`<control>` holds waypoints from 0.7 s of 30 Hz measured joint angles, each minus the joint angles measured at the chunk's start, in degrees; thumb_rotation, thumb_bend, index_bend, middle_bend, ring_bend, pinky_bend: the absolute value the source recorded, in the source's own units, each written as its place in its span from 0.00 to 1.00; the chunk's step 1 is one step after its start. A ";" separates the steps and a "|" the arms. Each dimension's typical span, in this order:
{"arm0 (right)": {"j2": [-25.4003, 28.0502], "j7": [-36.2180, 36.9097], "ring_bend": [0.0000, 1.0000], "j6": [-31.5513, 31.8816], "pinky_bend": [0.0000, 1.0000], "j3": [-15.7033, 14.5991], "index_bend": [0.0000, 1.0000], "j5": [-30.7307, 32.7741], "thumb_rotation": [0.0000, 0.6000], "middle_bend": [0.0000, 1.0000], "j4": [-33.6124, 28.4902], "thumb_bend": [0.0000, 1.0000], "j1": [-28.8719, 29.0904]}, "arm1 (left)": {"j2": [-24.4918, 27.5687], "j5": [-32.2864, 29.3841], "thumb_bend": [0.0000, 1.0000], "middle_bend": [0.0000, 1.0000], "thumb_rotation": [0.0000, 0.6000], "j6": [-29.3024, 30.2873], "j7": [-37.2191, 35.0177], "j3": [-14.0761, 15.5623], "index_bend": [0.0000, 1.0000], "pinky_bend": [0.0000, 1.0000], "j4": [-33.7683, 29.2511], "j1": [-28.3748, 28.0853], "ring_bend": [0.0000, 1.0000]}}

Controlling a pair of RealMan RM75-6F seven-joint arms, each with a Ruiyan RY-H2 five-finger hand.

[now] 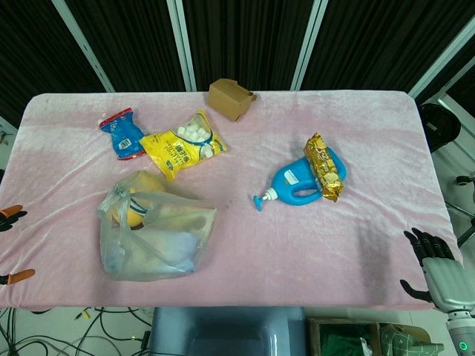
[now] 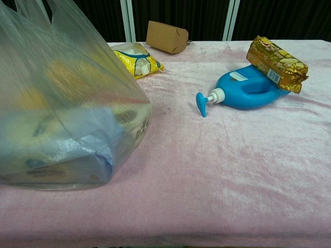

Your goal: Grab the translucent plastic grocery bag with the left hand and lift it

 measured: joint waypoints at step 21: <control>0.07 0.45 0.00 -0.01 0.03 0.02 0.00 -0.08 1.00 0.00 0.13 0.21 0.01 | 0.90 1.87 0.00 0.09 1.00 0.69 -0.87 0.34 0.06 0.12 -1.03 -1.04 0.08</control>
